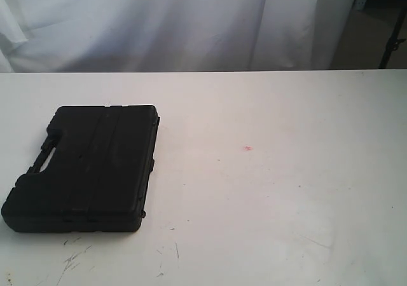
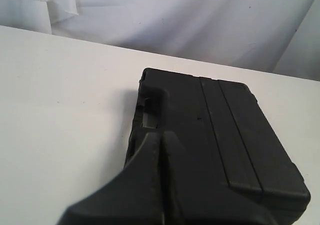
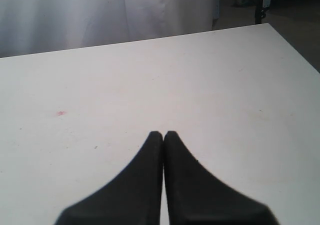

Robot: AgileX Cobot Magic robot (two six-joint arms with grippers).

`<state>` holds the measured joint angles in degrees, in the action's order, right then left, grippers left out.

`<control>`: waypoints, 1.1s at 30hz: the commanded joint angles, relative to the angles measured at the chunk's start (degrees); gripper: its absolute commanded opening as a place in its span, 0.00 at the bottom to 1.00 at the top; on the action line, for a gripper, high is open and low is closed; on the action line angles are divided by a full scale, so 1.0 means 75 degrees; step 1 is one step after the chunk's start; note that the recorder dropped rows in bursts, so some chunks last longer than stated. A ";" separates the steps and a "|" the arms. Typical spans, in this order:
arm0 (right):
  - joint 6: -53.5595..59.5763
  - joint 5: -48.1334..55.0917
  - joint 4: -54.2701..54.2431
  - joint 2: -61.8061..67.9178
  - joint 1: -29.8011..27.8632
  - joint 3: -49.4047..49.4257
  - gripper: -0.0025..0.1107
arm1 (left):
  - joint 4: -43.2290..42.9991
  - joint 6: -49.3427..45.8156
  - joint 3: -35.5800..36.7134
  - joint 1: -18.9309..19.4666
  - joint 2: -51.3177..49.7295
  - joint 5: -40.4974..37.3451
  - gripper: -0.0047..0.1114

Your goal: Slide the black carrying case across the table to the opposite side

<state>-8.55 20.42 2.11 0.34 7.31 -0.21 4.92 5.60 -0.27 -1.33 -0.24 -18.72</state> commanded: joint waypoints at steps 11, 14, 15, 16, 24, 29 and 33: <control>0.0034 -0.0040 -0.0010 -0.0046 -0.0060 0.0027 0.02 | 0.0002 -0.0247 0.0037 -0.0037 0.0032 0.0092 0.04; 0.0034 -0.0040 -0.0010 -0.0046 -0.0060 0.0027 0.02 | 0.0002 -0.0247 0.0037 -0.0037 0.0032 0.0092 0.04; 0.0034 -0.0040 -0.0010 -0.0046 -0.0060 0.0027 0.02 | 0.0002 -0.0247 0.0037 -0.0037 0.0032 0.0092 0.04; 0.0034 -0.0040 -0.0010 -0.0046 -0.0060 0.0027 0.02 | 0.0002 -0.0247 0.0037 -0.0037 0.0032 0.0092 0.04; 0.0034 -0.0040 -0.0010 -0.0046 -0.0060 0.0027 0.02 | 0.0002 -0.0247 0.0037 -0.0037 0.0032 0.0092 0.04; 0.0034 -0.0040 -0.0010 -0.0046 -0.0060 0.0027 0.02 | 0.0002 -0.0247 0.0037 -0.0037 0.0032 0.0092 0.04; 0.0034 -0.0040 -0.0010 -0.0046 -0.0060 0.0027 0.02 | 0.0002 -0.0247 0.0037 -0.0037 0.0032 0.0092 0.04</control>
<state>-8.55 20.42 2.11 0.34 7.31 -0.21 4.92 3.91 -0.27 -1.33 -0.24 -18.59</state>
